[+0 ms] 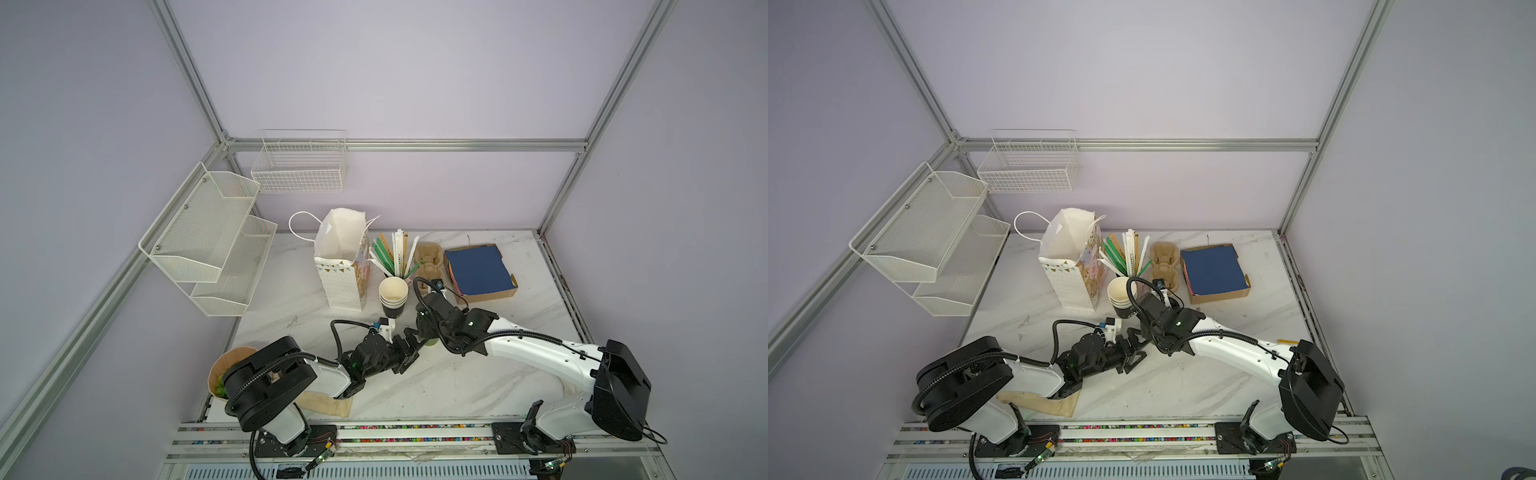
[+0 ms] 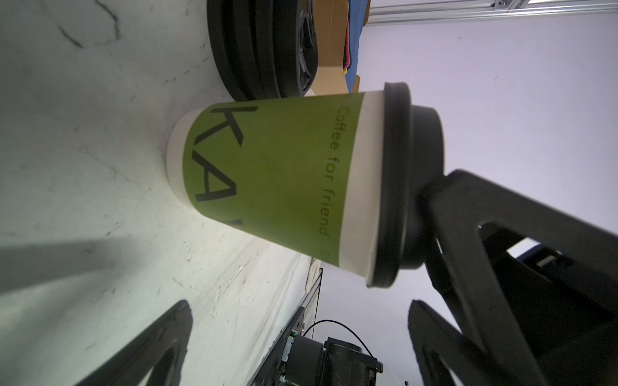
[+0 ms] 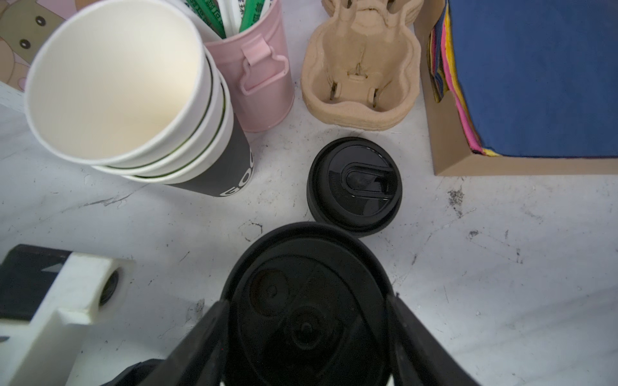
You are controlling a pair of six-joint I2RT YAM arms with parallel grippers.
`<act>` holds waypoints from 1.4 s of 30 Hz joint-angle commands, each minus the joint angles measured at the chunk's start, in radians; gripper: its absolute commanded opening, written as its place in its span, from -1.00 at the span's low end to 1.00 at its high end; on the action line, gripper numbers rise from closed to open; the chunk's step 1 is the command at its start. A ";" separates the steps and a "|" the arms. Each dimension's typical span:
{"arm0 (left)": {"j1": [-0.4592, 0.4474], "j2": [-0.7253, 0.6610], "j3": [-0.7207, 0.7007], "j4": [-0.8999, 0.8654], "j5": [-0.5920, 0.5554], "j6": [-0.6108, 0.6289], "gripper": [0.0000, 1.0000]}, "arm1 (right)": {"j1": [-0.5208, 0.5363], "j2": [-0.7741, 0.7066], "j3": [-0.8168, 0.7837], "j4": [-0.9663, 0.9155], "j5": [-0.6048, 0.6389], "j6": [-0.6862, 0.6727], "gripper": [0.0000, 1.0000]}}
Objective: Pack a coffee takeout order
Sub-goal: Close the lid on the coffee cup.
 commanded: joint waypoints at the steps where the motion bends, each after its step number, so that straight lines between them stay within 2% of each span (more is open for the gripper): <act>1: -0.002 -0.040 0.076 0.028 -0.040 0.027 1.00 | 0.031 0.073 -0.083 -0.131 -0.210 0.055 0.22; 14: -0.001 0.006 0.070 0.050 -0.069 0.026 0.83 | 0.037 0.067 -0.094 -0.122 -0.217 0.055 0.22; 23: -0.001 -0.030 0.058 -0.029 -0.087 0.039 0.63 | 0.040 0.068 -0.096 -0.122 -0.217 0.057 0.23; 34: 0.003 0.028 0.050 0.041 -0.072 0.025 0.55 | 0.041 0.079 -0.103 -0.117 -0.224 0.055 0.23; 38: 0.005 0.013 0.056 -0.022 -0.059 0.045 0.42 | 0.043 0.078 -0.103 -0.119 -0.224 0.058 0.24; 42: 0.005 -0.016 0.007 -0.022 -0.096 0.039 0.33 | 0.043 0.079 -0.108 -0.120 -0.225 0.057 0.24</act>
